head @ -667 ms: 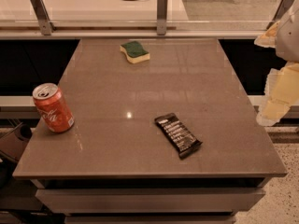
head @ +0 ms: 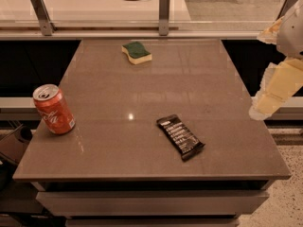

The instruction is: Pick sponge

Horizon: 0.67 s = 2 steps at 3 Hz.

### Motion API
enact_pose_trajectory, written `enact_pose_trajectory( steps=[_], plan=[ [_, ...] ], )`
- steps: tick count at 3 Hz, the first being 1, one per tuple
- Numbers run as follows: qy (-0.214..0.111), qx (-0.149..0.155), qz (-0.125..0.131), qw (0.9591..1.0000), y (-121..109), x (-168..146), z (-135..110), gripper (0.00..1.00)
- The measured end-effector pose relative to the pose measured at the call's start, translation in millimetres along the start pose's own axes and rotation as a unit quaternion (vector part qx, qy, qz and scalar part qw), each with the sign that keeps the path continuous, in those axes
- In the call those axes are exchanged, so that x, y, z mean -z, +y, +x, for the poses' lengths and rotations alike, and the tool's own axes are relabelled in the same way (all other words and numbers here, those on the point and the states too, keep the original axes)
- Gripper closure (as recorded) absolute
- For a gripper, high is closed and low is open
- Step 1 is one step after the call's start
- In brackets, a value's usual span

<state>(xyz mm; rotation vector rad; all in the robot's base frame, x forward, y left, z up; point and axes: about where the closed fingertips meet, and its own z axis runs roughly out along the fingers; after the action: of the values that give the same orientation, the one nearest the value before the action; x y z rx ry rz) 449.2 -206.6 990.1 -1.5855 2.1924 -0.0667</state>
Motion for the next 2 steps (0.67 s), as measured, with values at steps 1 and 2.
enact_pose_trajectory(
  steps=[1,2],
  plan=[
    [-0.052,-0.06,0.021,0.9966,-9,-9,-20,0.0],
    [-0.095,-0.109,0.043,0.9886,-21,-21,-47,0.0]
  ],
)
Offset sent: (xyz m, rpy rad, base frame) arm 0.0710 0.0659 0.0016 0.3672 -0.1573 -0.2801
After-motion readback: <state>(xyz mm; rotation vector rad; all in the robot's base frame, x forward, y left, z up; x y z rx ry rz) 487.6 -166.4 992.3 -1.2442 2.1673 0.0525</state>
